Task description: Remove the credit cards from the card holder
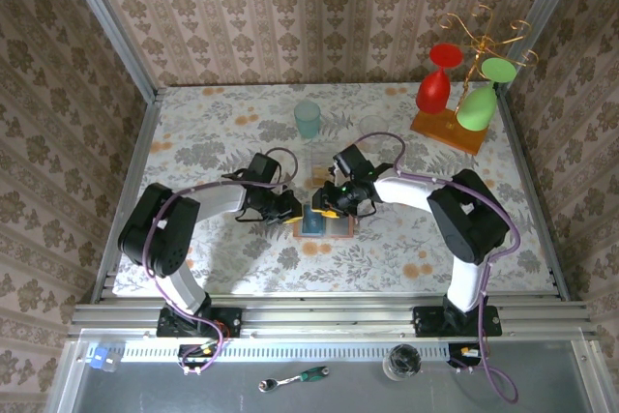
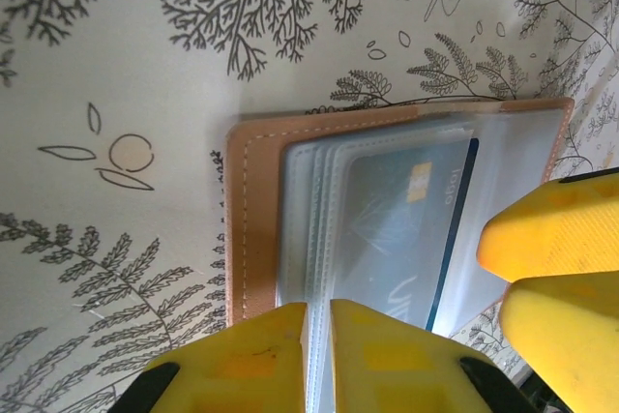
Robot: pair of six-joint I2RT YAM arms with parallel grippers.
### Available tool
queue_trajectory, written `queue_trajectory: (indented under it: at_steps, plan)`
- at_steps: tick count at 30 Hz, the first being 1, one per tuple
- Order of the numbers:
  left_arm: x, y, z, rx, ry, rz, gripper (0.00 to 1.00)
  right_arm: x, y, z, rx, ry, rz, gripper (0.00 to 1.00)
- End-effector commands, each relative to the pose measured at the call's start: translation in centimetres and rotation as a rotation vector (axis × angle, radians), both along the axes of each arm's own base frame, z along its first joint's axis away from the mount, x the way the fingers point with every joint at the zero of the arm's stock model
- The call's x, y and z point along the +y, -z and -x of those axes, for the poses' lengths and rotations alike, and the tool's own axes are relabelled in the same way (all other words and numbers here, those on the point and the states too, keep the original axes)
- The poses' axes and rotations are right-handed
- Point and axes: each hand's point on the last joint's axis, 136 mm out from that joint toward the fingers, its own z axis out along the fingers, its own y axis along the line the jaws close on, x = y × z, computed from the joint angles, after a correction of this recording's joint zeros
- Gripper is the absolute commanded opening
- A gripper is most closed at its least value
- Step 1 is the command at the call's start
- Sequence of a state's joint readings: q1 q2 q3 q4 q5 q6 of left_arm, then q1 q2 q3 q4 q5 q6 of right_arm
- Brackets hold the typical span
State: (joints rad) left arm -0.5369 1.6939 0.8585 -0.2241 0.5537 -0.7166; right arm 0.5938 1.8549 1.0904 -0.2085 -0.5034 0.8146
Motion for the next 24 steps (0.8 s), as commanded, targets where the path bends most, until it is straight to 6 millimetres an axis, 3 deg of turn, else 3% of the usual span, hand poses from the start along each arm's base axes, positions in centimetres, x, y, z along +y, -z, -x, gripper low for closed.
queue_trajectory:
  at_steps: [1, 17, 24]
  plan:
    - [0.0, 0.5, 0.6, 0.016, 0.02, 0.001, 0.14, 0.5, 0.2, 0.2, 0.008, -0.022, -0.007, 0.36]
    - [0.1, 0.8, 0.9, 0.031, 0.017, -0.002, 0.08, 0.6, 1.2, 0.5, 0.026, -0.028, -0.01, 0.25]
    - [0.1, 0.8, 1.0, 0.031, 0.018, -0.004, 0.07, 0.1, 1.8, 0.6, 0.037, -0.023, 0.023, 0.3]
